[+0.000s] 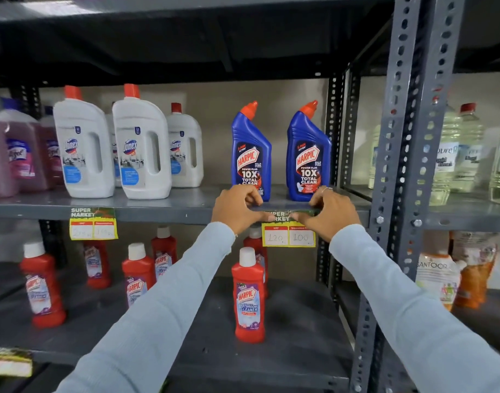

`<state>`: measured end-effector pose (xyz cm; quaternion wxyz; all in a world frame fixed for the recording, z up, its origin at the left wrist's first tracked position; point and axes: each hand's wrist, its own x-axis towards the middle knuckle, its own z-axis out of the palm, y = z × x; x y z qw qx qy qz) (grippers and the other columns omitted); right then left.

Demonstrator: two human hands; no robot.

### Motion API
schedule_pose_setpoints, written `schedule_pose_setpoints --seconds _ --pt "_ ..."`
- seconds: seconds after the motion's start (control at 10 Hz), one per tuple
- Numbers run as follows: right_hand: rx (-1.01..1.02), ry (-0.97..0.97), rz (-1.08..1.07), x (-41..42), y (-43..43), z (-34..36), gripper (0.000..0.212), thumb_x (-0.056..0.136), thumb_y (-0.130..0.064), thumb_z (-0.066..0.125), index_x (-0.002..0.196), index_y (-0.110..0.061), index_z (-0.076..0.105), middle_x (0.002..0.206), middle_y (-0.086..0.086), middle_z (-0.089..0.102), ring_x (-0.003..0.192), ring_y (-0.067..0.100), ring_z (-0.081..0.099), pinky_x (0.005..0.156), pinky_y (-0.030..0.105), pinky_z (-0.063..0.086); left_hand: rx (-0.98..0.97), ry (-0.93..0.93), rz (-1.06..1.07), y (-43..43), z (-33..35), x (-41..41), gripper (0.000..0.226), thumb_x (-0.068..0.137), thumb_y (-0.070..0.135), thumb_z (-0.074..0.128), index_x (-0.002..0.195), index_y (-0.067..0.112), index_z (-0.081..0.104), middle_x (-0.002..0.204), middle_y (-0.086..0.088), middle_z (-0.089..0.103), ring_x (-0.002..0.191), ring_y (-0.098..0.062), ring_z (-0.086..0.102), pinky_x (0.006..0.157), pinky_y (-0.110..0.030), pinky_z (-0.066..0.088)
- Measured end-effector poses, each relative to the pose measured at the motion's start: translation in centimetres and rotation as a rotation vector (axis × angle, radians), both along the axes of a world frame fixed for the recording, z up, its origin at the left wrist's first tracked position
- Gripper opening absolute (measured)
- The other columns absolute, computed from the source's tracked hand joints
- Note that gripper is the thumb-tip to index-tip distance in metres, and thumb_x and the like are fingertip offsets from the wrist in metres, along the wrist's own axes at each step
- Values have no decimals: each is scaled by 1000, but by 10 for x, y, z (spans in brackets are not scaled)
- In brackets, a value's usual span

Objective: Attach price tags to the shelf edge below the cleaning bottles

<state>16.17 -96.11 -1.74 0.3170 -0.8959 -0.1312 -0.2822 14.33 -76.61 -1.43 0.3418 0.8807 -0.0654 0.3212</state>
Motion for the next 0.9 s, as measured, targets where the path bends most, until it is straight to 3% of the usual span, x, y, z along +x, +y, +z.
schedule_pose_setpoints --seconds 0.1,0.2,0.4,0.5,0.6,0.7,0.8,0.9 --pt "25 -54 -48 -5 9 -6 55 63 -58 71 93 -15 55 101 1 60 96 21 58 83 39 54 -43 -28 -20 -1 -7 0 40 66 39 81 99 20 69 104 3 70 99 -14 63 75 -24 53" --pt "-8 -57 -123 -5 17 -7 49 66 -55 71 92 -16 55 109 3 58 105 24 56 90 42 50 -27 -41 -20 0 -13 0 40 71 37 78 106 19 69 112 0 69 109 -16 59 82 -30 55" --pt "-125 -90 -254 -3 32 -9 48 72 -47 65 107 -16 57 117 5 57 113 26 55 101 45 41 -13 -112 -42 -2 -18 0 36 79 27 73 111 13 68 108 1 65 95 -4 50 64 -2 35" --pt "-98 -107 -258 -5 32 -9 44 72 -46 64 102 -15 58 112 4 60 108 24 57 98 44 41 -2 -100 -66 -1 -14 -1 33 80 24 72 110 12 68 111 -3 68 95 -3 49 59 2 38" --pt "-145 -112 -241 -8 29 -2 38 73 -47 65 92 -15 58 106 2 61 102 23 59 94 42 43 22 -80 -81 1 -9 -2 31 81 21 71 109 10 69 112 -5 69 96 -4 51 64 -2 36" --pt "-167 19 -132 -16 17 16 27 79 -40 63 83 -13 62 99 3 67 92 25 62 87 40 50 63 -42 -101 2 -6 -5 27 85 20 67 109 10 69 112 -7 70 101 -9 56 76 -15 43" --pt "19 85 73 -48 -10 33 21 84 -34 61 93 -18 72 101 6 73 91 24 65 89 38 52 198 2 -122 9 -1 -14 29 89 23 62 115 13 66 117 -6 68 112 -17 59 87 -27 50" --pt "520 -95 397 -124 -33 54 28 67 -51 68 84 -29 72 93 -8 73 93 16 66 86 31 54 288 172 -233 20 15 -23 44 88 33 62 127 14 56 128 -8 62 120 -20 55 100 -35 47"
